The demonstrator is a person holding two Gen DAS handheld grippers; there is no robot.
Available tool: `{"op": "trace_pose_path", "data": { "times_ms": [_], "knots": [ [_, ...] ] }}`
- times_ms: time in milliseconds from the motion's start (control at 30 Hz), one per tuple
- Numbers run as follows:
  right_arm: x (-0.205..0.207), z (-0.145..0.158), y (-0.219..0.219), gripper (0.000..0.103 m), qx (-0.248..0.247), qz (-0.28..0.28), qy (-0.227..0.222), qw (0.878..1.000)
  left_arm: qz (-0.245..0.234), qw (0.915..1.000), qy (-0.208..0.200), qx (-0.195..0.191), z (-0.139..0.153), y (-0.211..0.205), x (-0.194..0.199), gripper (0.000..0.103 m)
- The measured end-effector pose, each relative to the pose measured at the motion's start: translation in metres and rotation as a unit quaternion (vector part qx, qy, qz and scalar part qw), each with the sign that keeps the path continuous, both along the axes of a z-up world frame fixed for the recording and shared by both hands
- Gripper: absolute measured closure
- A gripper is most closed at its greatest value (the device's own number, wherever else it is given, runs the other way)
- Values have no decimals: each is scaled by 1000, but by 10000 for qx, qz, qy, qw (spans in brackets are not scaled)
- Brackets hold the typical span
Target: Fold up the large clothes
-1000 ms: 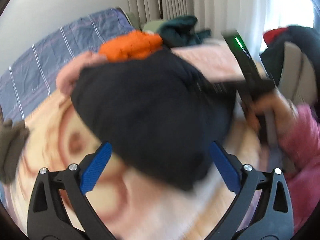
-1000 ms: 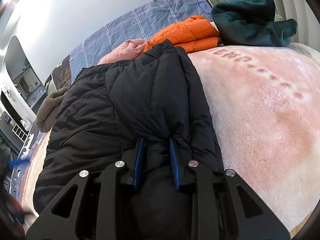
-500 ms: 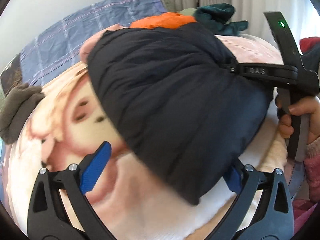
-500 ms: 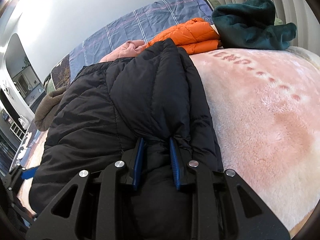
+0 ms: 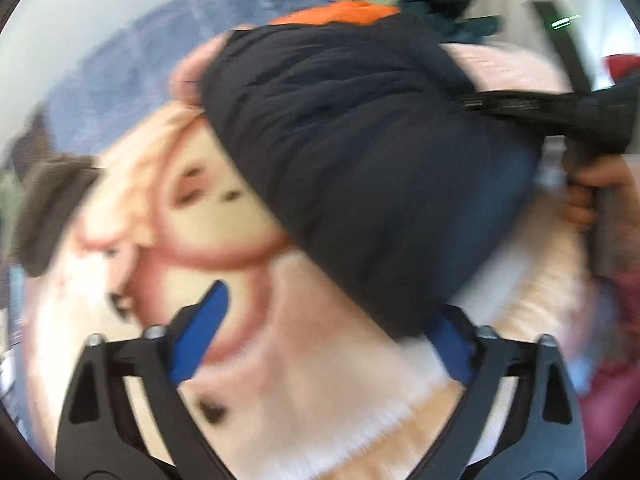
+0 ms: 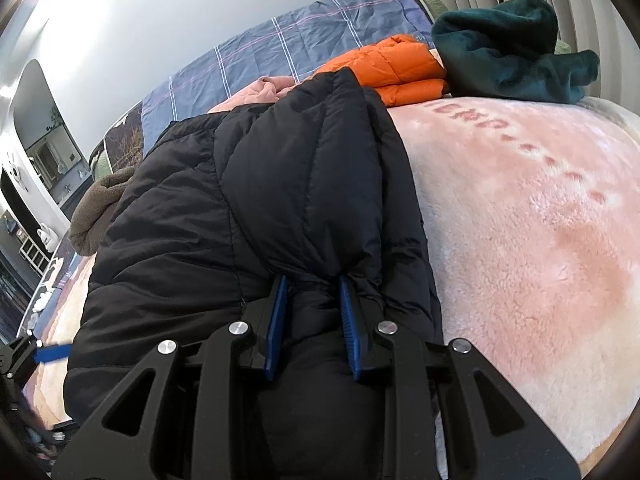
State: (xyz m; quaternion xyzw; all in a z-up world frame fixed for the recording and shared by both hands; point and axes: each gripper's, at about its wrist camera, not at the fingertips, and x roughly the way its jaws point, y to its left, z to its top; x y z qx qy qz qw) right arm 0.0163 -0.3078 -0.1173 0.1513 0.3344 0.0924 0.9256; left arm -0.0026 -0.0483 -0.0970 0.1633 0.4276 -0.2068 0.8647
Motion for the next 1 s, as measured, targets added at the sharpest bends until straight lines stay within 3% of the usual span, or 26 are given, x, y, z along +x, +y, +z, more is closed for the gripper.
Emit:
{"op": "trace_pose_path", "data": {
  "times_ms": [67,133,200,300,467,500,567,600,700,800,833,900,967,1000],
  "knots": [
    [0,0,-2,77,47,10,-1,10000,-282,9983,123,-492,22,11,-5,44],
    [1,-1,-3,77,57,20,-15,10000,-328,9957,-121,-861,45,22,-9,51],
    [1,-1,-4,77,68,26,-17,10000,-239,9927,-641,-995,67,29,-5,51],
    [1,-1,-4,77,63,25,-18,10000,-172,9887,-1238,-824,79,22,19,51],
    [1,-1,-4,77,21,19,-22,10000,-157,9885,-1089,-1038,63,-2,86,51],
    [1,-1,-5,77,24,21,-20,10000,-134,9894,-979,-1068,54,-8,103,50],
    [1,-1,-4,77,28,11,-26,10000,-37,9957,-560,-736,16,-18,138,20],
    [1,-1,-5,77,15,-25,-22,10000,-41,9969,-476,-628,0,-23,145,15],
    [1,-2,-4,77,7,-9,-14,10000,-12,9903,127,-1382,-21,-4,164,11],
    [1,-1,-1,77,-74,-7,-13,10000,-31,9948,23,-1022,-11,-8,155,12],
    [1,-1,-1,77,-63,-13,-9,10000,-14,9955,-24,-951,-2,-9,151,17],
    [1,-2,-3,77,-5,-21,-7,10000,-47,9944,-199,-1036,17,-10,149,36],
    [1,-2,-4,77,39,-17,2,10000,-102,9906,-422,-1300,41,-8,148,67],
    [1,-2,-4,77,34,-18,4,10000,-101,9881,-535,-1438,53,-8,152,71]
  ]
}}
